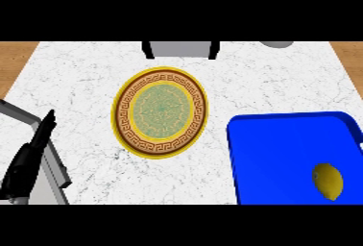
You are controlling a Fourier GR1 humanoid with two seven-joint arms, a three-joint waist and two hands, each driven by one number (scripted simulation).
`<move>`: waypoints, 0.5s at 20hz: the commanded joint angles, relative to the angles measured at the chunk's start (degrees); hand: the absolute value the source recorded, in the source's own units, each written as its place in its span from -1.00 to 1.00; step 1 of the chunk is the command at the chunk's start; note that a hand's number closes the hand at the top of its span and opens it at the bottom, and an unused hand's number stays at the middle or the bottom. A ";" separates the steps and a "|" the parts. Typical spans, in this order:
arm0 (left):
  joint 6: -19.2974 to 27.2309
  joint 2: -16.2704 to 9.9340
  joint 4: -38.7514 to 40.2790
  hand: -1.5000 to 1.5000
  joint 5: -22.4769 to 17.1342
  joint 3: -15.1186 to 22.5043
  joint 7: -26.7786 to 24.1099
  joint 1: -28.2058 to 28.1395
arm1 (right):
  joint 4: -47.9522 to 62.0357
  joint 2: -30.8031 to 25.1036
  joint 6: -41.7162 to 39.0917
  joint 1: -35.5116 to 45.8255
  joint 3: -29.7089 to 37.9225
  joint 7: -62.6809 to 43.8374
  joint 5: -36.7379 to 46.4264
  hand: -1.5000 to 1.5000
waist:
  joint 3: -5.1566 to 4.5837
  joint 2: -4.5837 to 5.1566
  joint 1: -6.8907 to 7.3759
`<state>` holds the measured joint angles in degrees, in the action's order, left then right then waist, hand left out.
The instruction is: Pick the lemon from the tray and place it in the plate
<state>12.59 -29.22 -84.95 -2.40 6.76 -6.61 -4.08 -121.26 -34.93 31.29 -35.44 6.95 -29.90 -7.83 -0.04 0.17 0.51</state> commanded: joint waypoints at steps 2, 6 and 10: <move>0.45 1.09 -3.62 0.00 1.11 0.17 0.88 -2.20 | 5.85 -3.29 -8.71 2.70 -0.26 -2.97 -2.27 -1.00 | 0.08 -0.23 -0.14; -1.10 1.95 2.96 0.00 1.53 -1.13 -2.35 0.02 | 13.58 -5.73 -13.96 9.04 -2.34 -4.32 -0.53 -1.00 | 0.05 -0.05 -0.20; -3.86 1.68 3.42 0.00 1.07 -4.33 -2.77 1.03 | 15.58 -2.70 -16.99 11.88 -2.60 -4.13 2.13 -1.00 | 0.04 -0.15 -0.52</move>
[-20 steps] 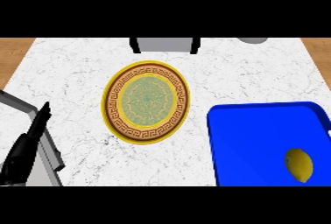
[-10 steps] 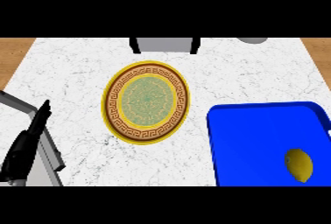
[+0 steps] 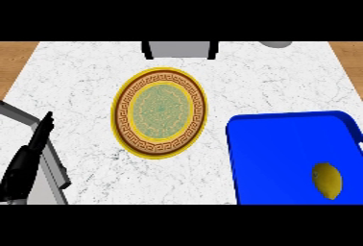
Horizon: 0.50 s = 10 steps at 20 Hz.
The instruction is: Pick the lemon from the tray and place it in the plate
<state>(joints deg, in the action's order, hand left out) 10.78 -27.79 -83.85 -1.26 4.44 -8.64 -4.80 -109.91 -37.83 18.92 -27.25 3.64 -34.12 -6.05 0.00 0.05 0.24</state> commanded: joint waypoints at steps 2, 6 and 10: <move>-1.04 2.91 5.94 0.00 1.33 -1.40 -0.22 4.67 | 4.09 3.80 -2.82 4.87 -3.08 -0.51 4.24 -1.00 | -0.02 0.02 -0.40; -2.08 1.42 -2.87 0.00 2.25 -2.28 1.73 -1.06 | 13.56 6.82 -6.54 9.30 -2.40 4.19 4.42 -1.00 | 0.03 -0.06 0.11; -2.25 4.85 1.27 0.00 5.09 -1.82 1.71 2.24 | 14.18 7.20 -11.96 10.75 -0.19 4.53 4.00 -1.00 | 0.00 -0.04 -0.31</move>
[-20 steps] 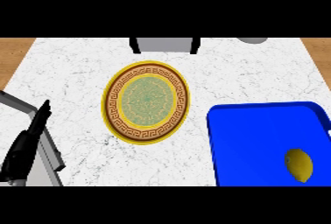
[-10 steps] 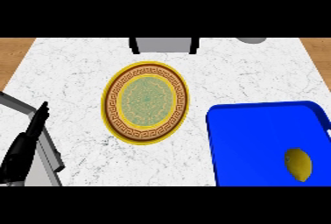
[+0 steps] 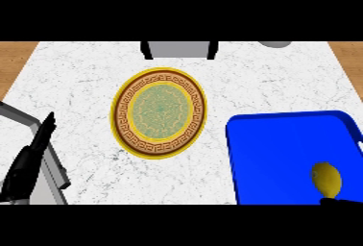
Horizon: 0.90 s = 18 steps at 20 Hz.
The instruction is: Pick the lemon from the tray and place it in the plate
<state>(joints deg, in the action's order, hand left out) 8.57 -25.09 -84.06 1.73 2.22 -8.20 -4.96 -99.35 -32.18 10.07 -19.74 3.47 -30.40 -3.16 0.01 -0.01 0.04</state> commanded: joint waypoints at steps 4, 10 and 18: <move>-1.53 2.49 2.38 0.00 2.17 -2.01 -2.02 -0.33 | 8.36 4.16 -4.64 4.57 -0.66 2.43 4.05 -1.00 | -0.01 0.03 0.01; -1.45 6.18 -0.57 0.00 5.78 -1.25 -0.67 -1.84 | 8.58 4.13 -9.50 6.49 5.01 -0.03 3.38 -1.00 | -0.02 -0.01 0.00; -4.78 5.08 -4.76 0.00 6.43 -5.36 2.15 -1.93 | 16.09 11.77 -6.82 10.06 4.78 10.10 8.79 1.00 | 0.01 -0.02 0.10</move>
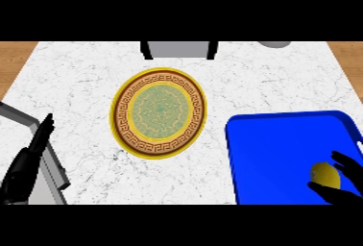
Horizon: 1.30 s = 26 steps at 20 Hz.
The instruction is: Pick the lemon from the tray and place it in the plate
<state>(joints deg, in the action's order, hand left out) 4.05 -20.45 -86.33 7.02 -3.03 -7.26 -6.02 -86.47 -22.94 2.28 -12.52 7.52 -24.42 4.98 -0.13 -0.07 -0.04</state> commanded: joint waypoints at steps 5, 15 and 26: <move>-2.94 1.26 -4.76 0.00 0.82 -2.31 2.00 -1.87 | 1.69 2.74 0.20 2.09 2.30 4.50 3.71 1.00 | 0.13 0.02 0.11; -2.22 1.26 2.82 0.00 2.10 -2.26 -2.58 0.80 | -7.30 1.76 5.96 2.09 -20.24 -14.34 37.48 1.00 | -0.12 0.13 1.02; -0.82 3.31 -0.39 0.00 3.68 -1.62 0.76 0.72 | -25.67 5.47 8.27 2.63 -27.89 -32.90 65.74 1.00 | 0.07 -0.11 -0.18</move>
<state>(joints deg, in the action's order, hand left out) 2.24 -17.95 -85.92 9.81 -4.90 -7.66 -5.51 -106.51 -18.13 10.99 -10.86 -17.91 -52.40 62.02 -0.12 -0.18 -0.14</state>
